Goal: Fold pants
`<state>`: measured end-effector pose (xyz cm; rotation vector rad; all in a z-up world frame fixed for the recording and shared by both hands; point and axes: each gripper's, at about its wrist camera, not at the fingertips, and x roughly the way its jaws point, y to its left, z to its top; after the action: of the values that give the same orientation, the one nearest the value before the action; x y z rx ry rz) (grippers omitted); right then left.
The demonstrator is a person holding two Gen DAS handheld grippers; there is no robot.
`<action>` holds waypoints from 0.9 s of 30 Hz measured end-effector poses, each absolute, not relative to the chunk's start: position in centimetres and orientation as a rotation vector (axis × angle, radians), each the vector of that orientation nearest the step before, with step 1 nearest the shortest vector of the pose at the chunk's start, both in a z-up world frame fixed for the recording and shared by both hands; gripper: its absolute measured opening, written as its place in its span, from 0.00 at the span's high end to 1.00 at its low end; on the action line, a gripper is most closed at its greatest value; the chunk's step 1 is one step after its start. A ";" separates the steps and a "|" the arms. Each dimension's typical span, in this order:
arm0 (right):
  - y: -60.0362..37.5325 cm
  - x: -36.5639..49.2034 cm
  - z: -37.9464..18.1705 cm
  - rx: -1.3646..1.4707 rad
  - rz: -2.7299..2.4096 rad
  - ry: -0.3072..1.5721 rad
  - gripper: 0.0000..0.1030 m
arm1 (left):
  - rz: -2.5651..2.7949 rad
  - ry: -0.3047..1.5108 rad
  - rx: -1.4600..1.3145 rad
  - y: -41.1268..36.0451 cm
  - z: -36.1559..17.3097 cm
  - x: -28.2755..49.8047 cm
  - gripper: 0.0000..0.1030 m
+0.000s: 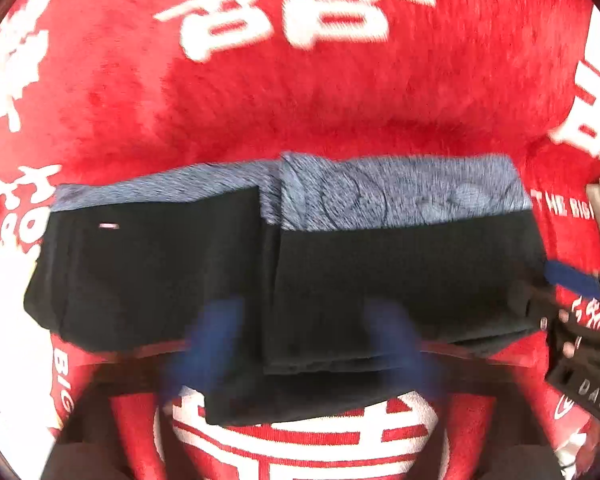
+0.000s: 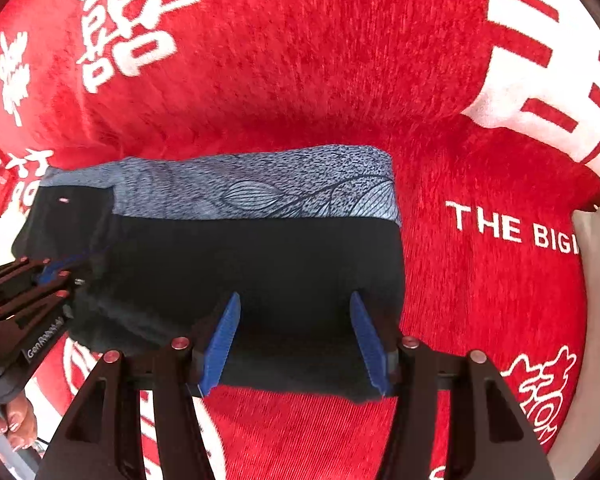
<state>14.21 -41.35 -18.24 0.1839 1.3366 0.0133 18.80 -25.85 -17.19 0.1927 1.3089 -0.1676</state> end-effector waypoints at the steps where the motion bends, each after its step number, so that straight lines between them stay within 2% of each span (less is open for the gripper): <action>1: -41.4 14.2 -18.2 0.184 0.013 1.337 0.40 | -0.168 1.289 0.191 -25.5 -16.6 18.3 0.00; 9: -42.0 12.0 -15.4 0.204 0.094 1.315 0.40 | -0.097 1.280 0.152 -25.1 -14.4 16.9 0.00; 13: -42.3 12.1 -15.1 0.202 0.097 1.315 0.31 | -0.086 1.285 0.124 -24.1 -14.1 16.5 0.00; 18: -41.2 11.8 -14.5 0.183 0.063 1.308 0.30 | -0.101 1.288 0.102 -21.8 -14.6 16.1 0.00; 21: -40.1 11.7 -14.3 0.181 0.045 1.308 0.23 | -0.130 1.294 0.099 -19.9 -15.0 16.0 0.00; 27: -35.2 11.8 -13.8 0.196 -0.004 1.305 0.21 | -0.146 1.298 0.091 -14.0 -14.9 16.7 0.00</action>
<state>11.81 -35.19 -13.84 0.1962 1.3045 -0.0044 16.65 -13.98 -14.86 0.0912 1.2981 -0.1455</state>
